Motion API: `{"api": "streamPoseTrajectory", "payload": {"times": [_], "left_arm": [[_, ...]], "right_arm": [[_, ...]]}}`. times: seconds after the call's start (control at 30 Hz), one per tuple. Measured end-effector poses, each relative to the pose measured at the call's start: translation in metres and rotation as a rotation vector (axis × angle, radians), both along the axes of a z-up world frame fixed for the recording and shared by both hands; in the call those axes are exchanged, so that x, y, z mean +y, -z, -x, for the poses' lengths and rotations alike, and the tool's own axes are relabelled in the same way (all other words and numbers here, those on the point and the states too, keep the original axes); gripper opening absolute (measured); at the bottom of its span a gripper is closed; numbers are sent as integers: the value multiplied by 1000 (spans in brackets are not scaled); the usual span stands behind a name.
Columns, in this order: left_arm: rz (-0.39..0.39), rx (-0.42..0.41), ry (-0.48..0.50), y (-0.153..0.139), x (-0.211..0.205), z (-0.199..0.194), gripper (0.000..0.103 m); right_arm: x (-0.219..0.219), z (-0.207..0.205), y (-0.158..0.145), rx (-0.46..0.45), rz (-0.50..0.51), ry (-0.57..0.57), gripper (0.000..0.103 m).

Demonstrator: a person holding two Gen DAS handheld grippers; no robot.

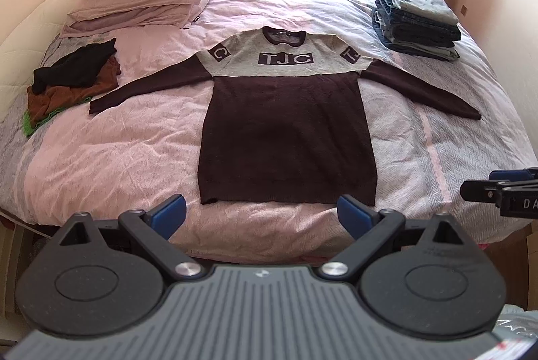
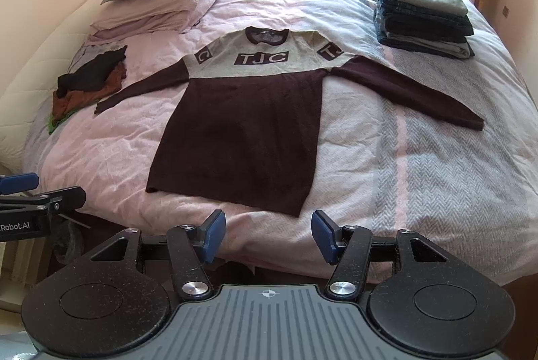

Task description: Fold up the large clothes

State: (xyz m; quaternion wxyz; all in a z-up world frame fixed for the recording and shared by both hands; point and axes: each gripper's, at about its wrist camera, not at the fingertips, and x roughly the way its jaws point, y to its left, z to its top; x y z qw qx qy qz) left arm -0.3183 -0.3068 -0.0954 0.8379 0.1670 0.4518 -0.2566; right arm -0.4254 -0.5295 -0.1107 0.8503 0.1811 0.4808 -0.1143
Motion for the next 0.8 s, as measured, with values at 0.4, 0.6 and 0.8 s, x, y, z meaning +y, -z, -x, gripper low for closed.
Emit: {"api": "streamPoseTrajectory", "payload": {"times": [0.4, 0.6, 0.8], "left_arm": [[54, 2, 7, 10, -28, -122, 95], [68, -8, 30, 8, -30, -202, 95], [107, -31, -28, 26, -6, -287, 95]], "right_arm": [[-46, -78, 8, -44, -51, 135, 54], [-69, -131, -1, -133, -86, 230, 54], [-89, -181, 16, -140, -139, 339, 54]]}}
